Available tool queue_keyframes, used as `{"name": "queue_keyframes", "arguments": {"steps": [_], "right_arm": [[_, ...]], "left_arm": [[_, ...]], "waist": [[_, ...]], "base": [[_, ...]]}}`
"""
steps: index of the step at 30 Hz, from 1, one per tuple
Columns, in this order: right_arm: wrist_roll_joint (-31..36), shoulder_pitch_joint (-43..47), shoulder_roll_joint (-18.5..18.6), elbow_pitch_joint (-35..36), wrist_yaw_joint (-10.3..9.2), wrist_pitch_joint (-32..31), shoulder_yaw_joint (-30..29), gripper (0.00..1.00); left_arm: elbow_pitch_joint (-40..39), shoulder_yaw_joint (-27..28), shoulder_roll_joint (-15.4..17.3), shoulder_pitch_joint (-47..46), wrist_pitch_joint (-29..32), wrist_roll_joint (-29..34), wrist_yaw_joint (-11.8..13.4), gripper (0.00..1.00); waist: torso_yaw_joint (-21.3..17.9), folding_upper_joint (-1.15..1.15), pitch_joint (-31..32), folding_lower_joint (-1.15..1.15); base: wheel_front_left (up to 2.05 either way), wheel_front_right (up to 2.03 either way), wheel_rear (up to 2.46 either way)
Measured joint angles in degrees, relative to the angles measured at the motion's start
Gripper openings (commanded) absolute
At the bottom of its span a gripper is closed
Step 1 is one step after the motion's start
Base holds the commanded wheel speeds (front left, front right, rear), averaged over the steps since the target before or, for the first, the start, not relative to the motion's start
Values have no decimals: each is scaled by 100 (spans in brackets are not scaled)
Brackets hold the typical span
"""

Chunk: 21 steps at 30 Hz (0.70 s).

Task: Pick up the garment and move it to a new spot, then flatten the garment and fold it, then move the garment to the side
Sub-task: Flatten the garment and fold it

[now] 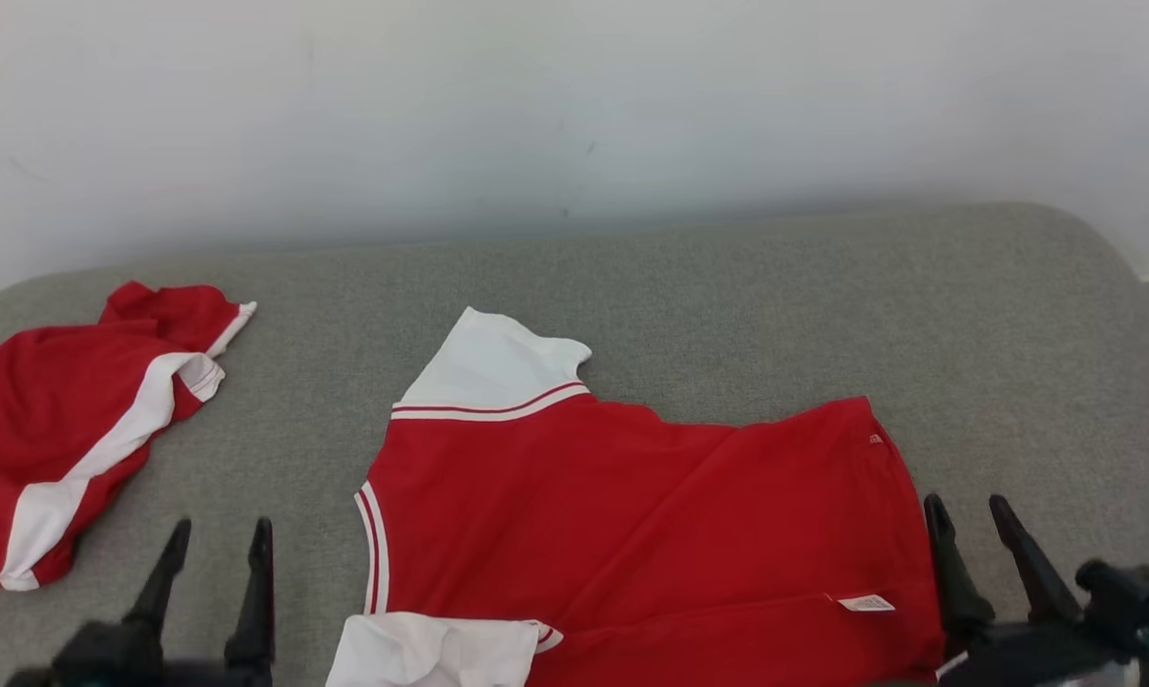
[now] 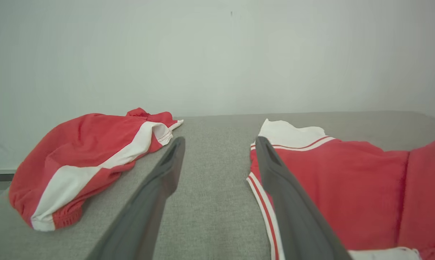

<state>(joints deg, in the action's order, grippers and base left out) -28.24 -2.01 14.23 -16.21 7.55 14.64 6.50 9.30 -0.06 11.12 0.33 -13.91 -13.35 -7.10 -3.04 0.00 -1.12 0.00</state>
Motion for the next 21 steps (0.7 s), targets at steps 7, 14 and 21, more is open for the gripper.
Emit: {"name": "queue_keyframes", "arguments": {"steps": [7, 14, 21], "right_arm": [[10, -1792, 392, -1122, 0, -751, 489, 100], [-93, -3116, 292, -2037, 0, -1393, 938, 100], [-278, -4013, 31, -2625, 0, -1816, 1479, 100]], "left_arm": [[383, -1282, 1110, -2181, 1158, -1267, -35, 100], [928, -2547, 1724, -3861, 2035, -2509, -40, 100], [1752, -3543, 1979, -5125, 2610, -3078, -40, 100]], "waist": [[-126, 0, -553, 2], [-287, 1, -1144, 2], [-499, 1, -1641, 2]], "base": [[0, 0, 0], [0, 0, 0], [0, 0, 0]]}}
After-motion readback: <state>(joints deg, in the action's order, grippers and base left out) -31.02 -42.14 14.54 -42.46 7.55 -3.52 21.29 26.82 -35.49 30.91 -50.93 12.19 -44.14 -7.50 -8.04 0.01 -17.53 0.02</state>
